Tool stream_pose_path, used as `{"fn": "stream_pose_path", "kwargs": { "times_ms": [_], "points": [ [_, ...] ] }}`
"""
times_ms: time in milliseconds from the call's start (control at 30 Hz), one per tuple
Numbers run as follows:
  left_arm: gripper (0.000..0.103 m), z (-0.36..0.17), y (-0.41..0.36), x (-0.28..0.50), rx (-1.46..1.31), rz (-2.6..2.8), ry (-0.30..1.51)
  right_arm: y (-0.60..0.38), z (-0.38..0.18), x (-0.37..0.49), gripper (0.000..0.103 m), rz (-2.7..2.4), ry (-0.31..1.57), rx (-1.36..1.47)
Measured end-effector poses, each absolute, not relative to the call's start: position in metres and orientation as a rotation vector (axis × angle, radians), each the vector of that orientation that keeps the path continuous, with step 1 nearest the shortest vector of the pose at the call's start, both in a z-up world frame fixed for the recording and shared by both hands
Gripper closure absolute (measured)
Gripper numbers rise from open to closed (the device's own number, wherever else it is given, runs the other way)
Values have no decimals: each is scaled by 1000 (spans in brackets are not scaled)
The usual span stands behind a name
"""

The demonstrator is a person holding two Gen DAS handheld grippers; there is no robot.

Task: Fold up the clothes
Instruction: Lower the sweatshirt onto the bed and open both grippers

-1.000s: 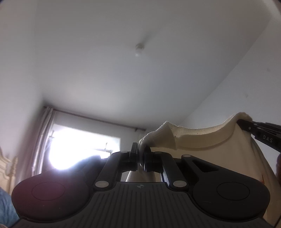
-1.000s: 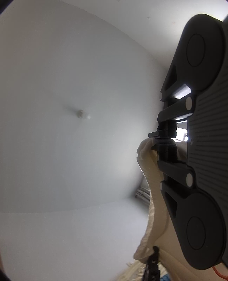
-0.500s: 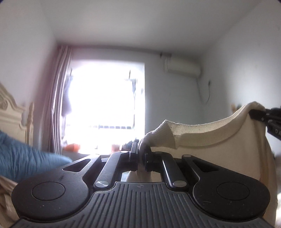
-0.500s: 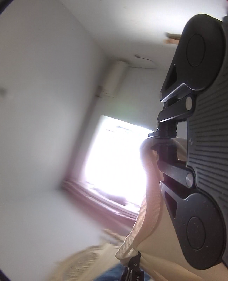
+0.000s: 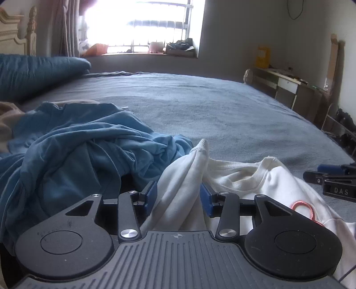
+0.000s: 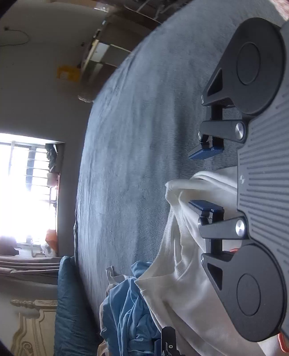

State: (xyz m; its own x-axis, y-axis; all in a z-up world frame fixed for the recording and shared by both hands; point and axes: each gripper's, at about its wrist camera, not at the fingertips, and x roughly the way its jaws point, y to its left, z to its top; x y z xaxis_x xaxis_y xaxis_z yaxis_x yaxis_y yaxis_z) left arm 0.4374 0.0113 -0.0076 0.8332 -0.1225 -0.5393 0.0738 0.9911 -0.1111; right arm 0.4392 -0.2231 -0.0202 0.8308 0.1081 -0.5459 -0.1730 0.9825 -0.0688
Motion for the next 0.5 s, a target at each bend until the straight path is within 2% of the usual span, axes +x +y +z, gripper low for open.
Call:
{"fn": "stream_pose_path", "kwargs": {
  "times_ms": [33,167,400,467,500],
  "points": [
    [45,3,20,434,-101,-105,569,-228,-20,436,49,155,593,-96],
    [44,43,51,411,-158,-118,539,-261,43,390,45,202,540,-64],
    [33,115,90,271,-134,-165,452,-332,154,240,33,403,436,43],
    [26,130,97,225,-102,-187,432,-341,173,194,29,439,414,41],
    [18,135,99,203,-90,-200,426,-346,182,171,29,456,403,42]
  ]
}}
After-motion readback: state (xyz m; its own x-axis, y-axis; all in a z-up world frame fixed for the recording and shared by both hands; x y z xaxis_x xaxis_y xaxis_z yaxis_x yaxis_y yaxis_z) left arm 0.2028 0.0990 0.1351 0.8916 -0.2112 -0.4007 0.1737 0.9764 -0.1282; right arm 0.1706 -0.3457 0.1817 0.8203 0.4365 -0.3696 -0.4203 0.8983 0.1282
